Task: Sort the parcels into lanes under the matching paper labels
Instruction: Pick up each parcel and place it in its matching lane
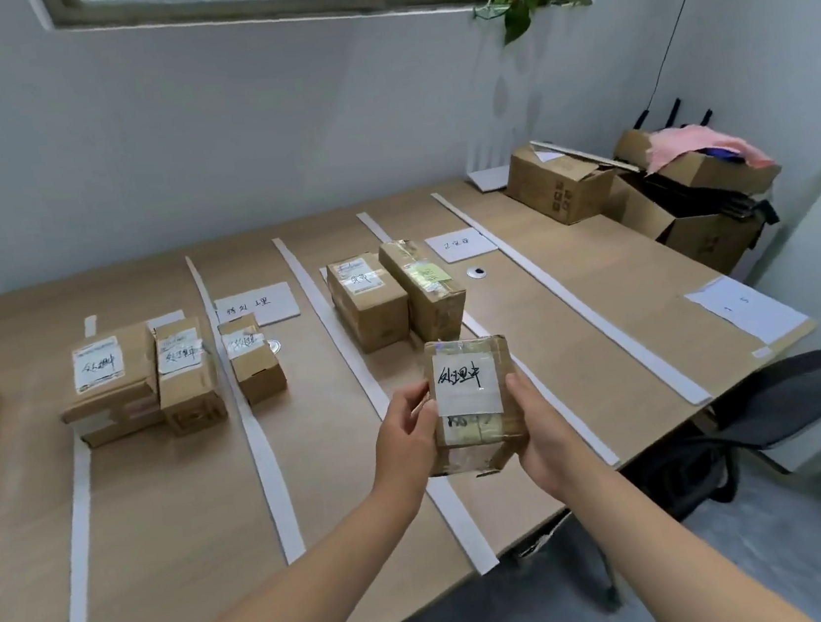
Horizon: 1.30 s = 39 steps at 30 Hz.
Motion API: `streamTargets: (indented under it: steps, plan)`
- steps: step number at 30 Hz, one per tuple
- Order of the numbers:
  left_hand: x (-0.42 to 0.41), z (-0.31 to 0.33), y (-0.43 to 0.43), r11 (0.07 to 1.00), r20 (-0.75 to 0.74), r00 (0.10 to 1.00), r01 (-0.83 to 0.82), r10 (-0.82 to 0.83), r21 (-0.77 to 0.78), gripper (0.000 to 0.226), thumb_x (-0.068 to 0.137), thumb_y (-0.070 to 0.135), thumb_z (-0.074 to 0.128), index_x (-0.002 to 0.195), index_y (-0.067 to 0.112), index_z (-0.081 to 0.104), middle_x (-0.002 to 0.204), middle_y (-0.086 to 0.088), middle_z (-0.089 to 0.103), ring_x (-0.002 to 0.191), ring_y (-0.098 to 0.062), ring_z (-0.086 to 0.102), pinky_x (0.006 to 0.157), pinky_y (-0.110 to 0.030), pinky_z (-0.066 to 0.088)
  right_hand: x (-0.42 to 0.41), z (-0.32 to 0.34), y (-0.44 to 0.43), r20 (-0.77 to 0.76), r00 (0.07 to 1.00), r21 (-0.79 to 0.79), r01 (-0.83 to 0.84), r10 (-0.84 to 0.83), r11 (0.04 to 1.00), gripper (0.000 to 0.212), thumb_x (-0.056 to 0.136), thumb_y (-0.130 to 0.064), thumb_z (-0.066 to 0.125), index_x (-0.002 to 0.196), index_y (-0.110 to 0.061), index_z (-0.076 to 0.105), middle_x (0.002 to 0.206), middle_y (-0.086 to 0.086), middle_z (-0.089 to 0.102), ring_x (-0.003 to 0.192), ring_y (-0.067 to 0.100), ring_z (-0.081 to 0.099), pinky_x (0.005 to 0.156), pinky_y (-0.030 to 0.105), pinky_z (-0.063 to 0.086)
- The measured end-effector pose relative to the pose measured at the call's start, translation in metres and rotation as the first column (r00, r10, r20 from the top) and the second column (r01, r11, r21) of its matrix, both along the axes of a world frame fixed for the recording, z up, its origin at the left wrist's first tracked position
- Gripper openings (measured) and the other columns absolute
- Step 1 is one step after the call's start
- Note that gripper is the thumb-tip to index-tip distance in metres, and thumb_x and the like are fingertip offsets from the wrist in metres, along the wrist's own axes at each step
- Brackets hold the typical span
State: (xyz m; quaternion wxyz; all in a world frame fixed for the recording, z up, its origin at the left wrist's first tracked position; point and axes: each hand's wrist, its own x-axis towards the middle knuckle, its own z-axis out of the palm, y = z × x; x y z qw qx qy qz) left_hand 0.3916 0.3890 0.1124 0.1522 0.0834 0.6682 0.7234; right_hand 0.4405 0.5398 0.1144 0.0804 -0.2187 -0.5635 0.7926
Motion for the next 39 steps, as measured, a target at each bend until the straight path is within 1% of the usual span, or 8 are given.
streamTargets:
  steps: [7, 9, 15, 20, 23, 28, 35, 39]
  plan:
    - [-0.037, -0.027, 0.056, 0.998, 0.117, 0.992, -0.06, 0.057, 0.018, 0.02, 0.098, 0.019, 0.057, 0.115, 0.027, 0.064, 0.11, 0.016, 0.071, 0.104, 0.002, 0.064, 0.078, -0.014, 0.051, -0.049, -0.013, 0.059, 0.094, 0.994, -0.001, -0.062, 0.061, 0.998, 0.035, 0.109, -0.03, 0.033, 0.136, -0.032, 0.055, 0.122, -0.002, 0.072, 0.109, 0.015, 0.069, 0.076, 0.031, 0.057]
    - [-0.049, -0.026, 0.069, 0.995, 0.133, 0.987, -0.092, 0.088, 0.024, 0.019, 0.098, 0.02, 0.058, 0.114, 0.027, 0.064, 0.11, 0.016, 0.071, 0.104, 0.002, 0.065, 0.077, -0.011, 0.05, -0.066, -0.014, 0.076, 0.104, 0.991, 0.008, -0.086, 0.084, 0.996, 0.036, 0.109, -0.031, 0.035, 0.14, -0.03, 0.053, 0.124, -0.002, 0.071, 0.113, 0.016, 0.068, 0.08, 0.033, 0.056]
    - [-0.074, -0.02, 0.095, 0.987, 0.151, 0.976, -0.161, 0.158, 0.011, 0.023, 0.099, 0.016, 0.055, 0.119, 0.022, 0.062, 0.113, 0.012, 0.07, 0.097, 0.008, 0.064, 0.071, -0.009, 0.049, -0.106, -0.018, 0.105, 0.1, 0.984, 0.001, -0.146, 0.145, 0.989, 0.035, 0.108, -0.031, 0.035, 0.135, -0.034, 0.056, 0.125, -0.001, 0.07, 0.109, 0.019, 0.068, 0.07, 0.032, 0.055]
    - [-0.09, -0.027, 0.098, 0.968, 0.132, 0.96, -0.241, 0.249, -0.073, 0.022, 0.098, 0.019, 0.057, 0.116, 0.03, 0.063, 0.113, 0.015, 0.07, 0.106, 0.001, 0.064, 0.088, -0.021, 0.055, -0.134, -0.027, 0.11, 0.111, 0.967, -0.034, -0.227, 0.23, 0.973, 0.033, 0.108, -0.032, 0.037, 0.133, -0.035, 0.058, 0.123, -0.002, 0.071, 0.105, 0.015, 0.069, 0.071, 0.031, 0.053]
    - [-0.091, -0.026, 0.089, 0.93, 0.108, 0.926, -0.348, 0.361, -0.119, 0.02, 0.098, 0.02, 0.057, 0.112, 0.033, 0.062, 0.114, 0.014, 0.069, 0.108, -0.001, 0.063, 0.088, -0.021, 0.054, -0.15, -0.026, 0.1, 0.11, 0.925, -0.036, -0.362, 0.363, 0.932, 0.033, 0.108, -0.034, 0.035, 0.134, -0.04, 0.055, 0.123, -0.004, 0.071, 0.11, 0.016, 0.069, 0.073, 0.031, 0.055]
    - [-0.087, -0.007, 0.069, 0.838, 0.07, 0.837, -0.535, 0.543, -0.102, 0.02, 0.097, 0.014, 0.058, 0.11, 0.029, 0.064, 0.108, 0.016, 0.071, 0.099, 0.007, 0.065, 0.076, -0.009, 0.05, -0.179, -0.021, 0.074, 0.039, 0.842, -0.041, -0.536, 0.538, 0.843, 0.037, 0.108, -0.033, 0.037, 0.142, -0.036, 0.05, 0.132, 0.001, 0.066, 0.125, 0.023, 0.061, 0.103, 0.05, 0.049]
    - [-0.077, 0.002, 0.035, 0.716, -0.002, 0.723, -0.684, 0.691, -0.137, 0.024, 0.096, 0.017, 0.06, 0.118, 0.024, 0.065, 0.111, 0.013, 0.072, 0.102, 0.004, 0.065, 0.079, -0.012, 0.049, -0.192, -0.018, 0.031, 0.018, 0.751, -0.097, -0.656, 0.66, 0.748, 0.038, 0.108, -0.035, 0.036, 0.143, -0.039, 0.048, 0.133, -0.004, 0.066, 0.124, 0.019, 0.061, 0.102, 0.044, 0.05]
    - [-0.071, 0.006, 0.028, 0.683, -0.001, 0.687, -0.722, 0.727, -0.11, 0.021, 0.097, 0.014, 0.059, 0.116, 0.024, 0.064, 0.108, 0.014, 0.072, 0.094, 0.008, 0.066, 0.07, -0.006, 0.048, -0.192, -0.011, 0.02, 0.025, 0.717, -0.12, -0.69, 0.697, 0.714, 0.035, 0.107, -0.034, 0.037, 0.139, -0.04, 0.052, 0.13, -0.004, 0.067, 0.121, 0.018, 0.063, 0.093, 0.039, 0.053]
